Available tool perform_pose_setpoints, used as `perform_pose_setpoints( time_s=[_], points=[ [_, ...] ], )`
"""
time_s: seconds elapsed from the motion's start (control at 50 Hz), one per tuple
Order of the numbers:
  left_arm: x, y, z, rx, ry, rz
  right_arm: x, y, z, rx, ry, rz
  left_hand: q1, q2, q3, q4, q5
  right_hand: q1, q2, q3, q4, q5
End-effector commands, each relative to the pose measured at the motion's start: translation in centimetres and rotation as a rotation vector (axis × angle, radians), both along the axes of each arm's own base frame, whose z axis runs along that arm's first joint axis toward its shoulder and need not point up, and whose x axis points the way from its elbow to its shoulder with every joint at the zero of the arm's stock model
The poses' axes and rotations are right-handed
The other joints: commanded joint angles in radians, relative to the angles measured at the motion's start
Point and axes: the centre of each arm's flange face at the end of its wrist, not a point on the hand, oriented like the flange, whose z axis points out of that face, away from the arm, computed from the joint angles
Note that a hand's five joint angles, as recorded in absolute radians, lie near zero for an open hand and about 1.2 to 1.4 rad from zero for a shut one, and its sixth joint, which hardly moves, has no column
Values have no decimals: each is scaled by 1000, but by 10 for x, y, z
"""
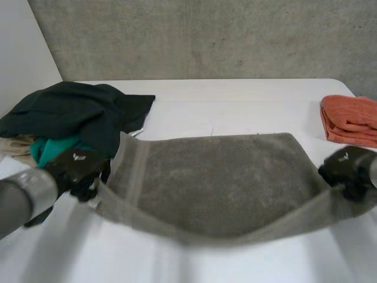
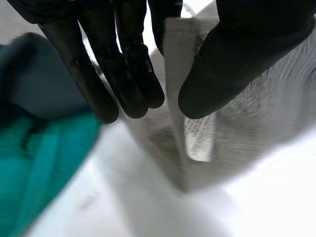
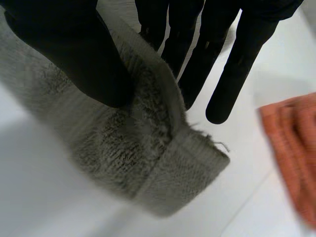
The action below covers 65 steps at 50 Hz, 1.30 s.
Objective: Fold the laundry.
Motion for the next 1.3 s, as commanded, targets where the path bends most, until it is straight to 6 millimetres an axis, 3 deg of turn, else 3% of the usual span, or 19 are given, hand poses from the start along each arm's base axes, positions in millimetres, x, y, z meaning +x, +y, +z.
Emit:
perform_pose_setpoints(
  time_s=[0.02, 0.06, 0.08, 0.12, 0.14, 0.2, 0.26, 0.34, 0.48, 0.64, 0.78, 0.88, 1.02, 1.04, 1.1, 1.12, 1.2, 1.24, 1.3],
  points=[
    [-26, -96, 38, -332, 55, 77, 35, -78, 38, -345, -66, -47, 242, 197, 203, 192, 216, 257, 216, 205, 197, 226],
    [-33, -116, 66, -454, 115, 73, 41, -99, 65, -497, -119, -69, 242, 197, 203, 192, 216, 257, 216, 205, 197, 226],
    [-37, -133, 98, -591, 183, 77, 45, -117, 96, -667, -193, -95, 242, 197, 203, 192, 216, 257, 216, 205, 197, 226],
    [-37, -148, 132, -740, 264, 92, 45, -132, 130, -840, -288, -122, 242, 197, 203, 192, 216, 257, 216, 205, 197, 226],
    [-34, -157, 163, -870, 356, 109, 45, -139, 155, -977, -381, -137, 242, 197, 203, 192, 216, 257, 216, 205, 197, 226],
    [-26, -164, 206, -1059, 548, 120, 44, -141, 192, -1189, -551, -110, 242, 197, 203, 192, 216, 257, 216, 205, 197, 226],
    [-25, -167, 219, -1128, 670, 96, 47, -137, 200, -1277, -633, -51, 242, 197, 203, 192, 216, 257, 216, 205, 197, 226],
    [-28, -170, 201, -1059, 652, 87, 55, -131, 184, -1217, -633, -16, 242, 197, 203, 192, 216, 257, 216, 205, 197, 226],
    [-30, -177, 141, -895, 565, 111, 63, -133, 138, -1030, -604, -39, 242, 197, 203, 192, 216, 257, 216, 205, 197, 226],
    [-36, -170, 66, -709, 464, 117, 71, -137, 67, -788, -529, -44, 242, 197, 203, 192, 216, 257, 216, 205, 197, 226],
    [-35, -145, 7, -506, 366, 130, 67, -132, 4, -588, -425, -66, 242, 197, 203, 192, 216, 257, 216, 205, 197, 226],
    [-28, -103, -24, -307, 276, 121, 49, -110, -22, -409, -320, -98, 242, 197, 203, 192, 216, 257, 216, 205, 197, 226],
    [-9, -36, -39, -77, 66, 56, 21, -57, -20, -185, -163, -106, 242, 197, 203, 192, 216, 257, 216, 205, 197, 226],
    [-1, -19, -37, -21, 12, 51, 14, -41, -17, -129, -117, -103, 242, 197, 203, 192, 216, 257, 216, 205, 197, 226],
    [13, 5, -29, 66, -62, 45, -2, -12, -13, -22, -33, -90, 242, 197, 203, 192, 216, 257, 216, 205, 197, 226],
    [22, 20, -23, 135, -101, 47, -13, 8, -9, 41, 25, -70, 242, 197, 203, 192, 216, 257, 216, 205, 197, 226],
    [33, 58, -13, 308, -170, -4, -33, 42, 1, 108, 155, 34, 242, 197, 203, 192, 216, 257, 216, 205, 197, 226],
    [33, 65, -8, 327, -179, -42, -34, 42, 2, 79, 176, 79, 242, 197, 203, 192, 216, 257, 216, 205, 197, 226],
    [29, 57, -4, 244, -176, -100, -31, 36, 0, 43, 134, 74, 242, 197, 203, 192, 216, 257, 216, 205, 197, 226]
  ],
)
